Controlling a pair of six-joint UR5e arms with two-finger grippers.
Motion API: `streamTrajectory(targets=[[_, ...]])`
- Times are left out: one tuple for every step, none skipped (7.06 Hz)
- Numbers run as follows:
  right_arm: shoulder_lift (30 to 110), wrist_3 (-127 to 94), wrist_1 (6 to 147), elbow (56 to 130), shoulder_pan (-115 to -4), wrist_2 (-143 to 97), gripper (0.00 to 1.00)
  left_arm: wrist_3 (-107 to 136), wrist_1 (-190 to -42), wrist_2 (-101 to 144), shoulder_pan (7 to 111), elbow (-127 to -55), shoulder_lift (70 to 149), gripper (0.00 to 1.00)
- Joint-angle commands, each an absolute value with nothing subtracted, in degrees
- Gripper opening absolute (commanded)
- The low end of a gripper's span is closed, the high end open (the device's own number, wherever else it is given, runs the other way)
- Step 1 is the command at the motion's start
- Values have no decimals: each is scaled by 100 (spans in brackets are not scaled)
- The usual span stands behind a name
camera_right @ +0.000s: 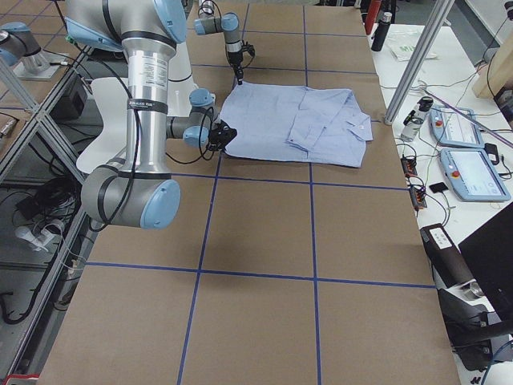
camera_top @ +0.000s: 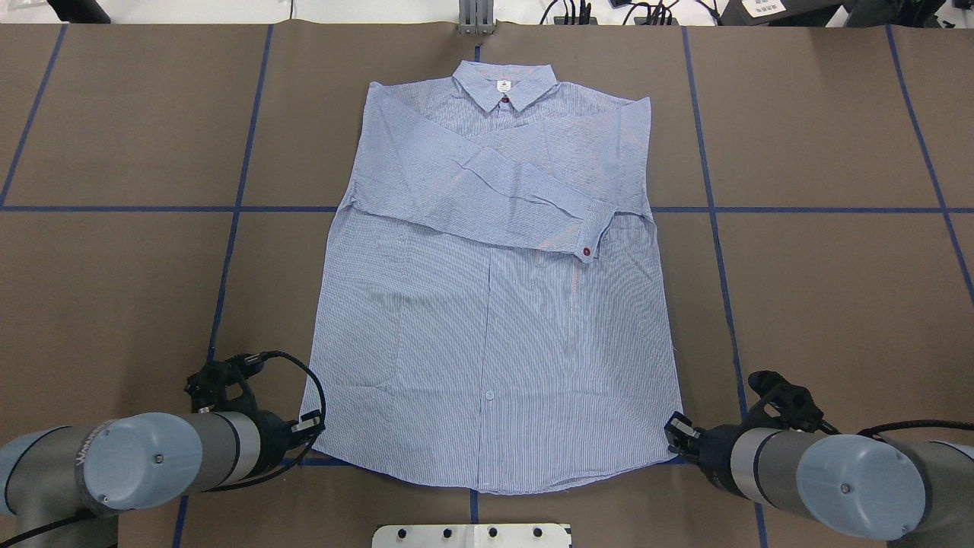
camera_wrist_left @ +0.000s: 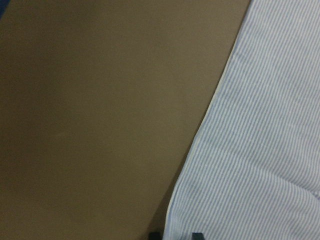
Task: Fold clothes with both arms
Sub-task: 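Grasp both hem corners with the left and right grippers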
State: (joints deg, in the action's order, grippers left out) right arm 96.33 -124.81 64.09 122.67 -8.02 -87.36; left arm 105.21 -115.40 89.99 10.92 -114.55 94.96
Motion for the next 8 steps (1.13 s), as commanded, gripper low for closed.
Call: streamTrajectory(targets=[[9633, -12480, 6416, 12269, -835, -8745, 0, 10521, -11505, 9052, 1090, -11670, 9388, 0], [9633, -12480, 6416, 12304, -835, -8754, 0, 10521, -11357, 9192, 1090, -12020, 9300, 0], [9650, -12480, 6416, 12348, -844, -8789, 0, 10721, -11295, 9333, 1003, -12293, 9290, 0], [9851, -12480, 6407, 12488, -852, -8841, 0, 11045, -11250, 9334, 802, -12557, 9290, 0], [9992, -12472, 6407, 12602, -870, -8877, 0, 11152, -11180, 9465, 748, -12673, 9299, 0], [10028, -12472, 6407, 12664, -879, -8886, 0, 11554, -11127, 9579, 730, -12761, 9325, 0], [10028, -12472, 6407, 12778, -949, -8929, 0, 11592, -11110, 9580, 729, -12918, 9308, 0], [9967, -12472, 6407, 12788, -1175, -9069, 0, 11567, -10953, 9606, 808, -13146, 9342, 0]])
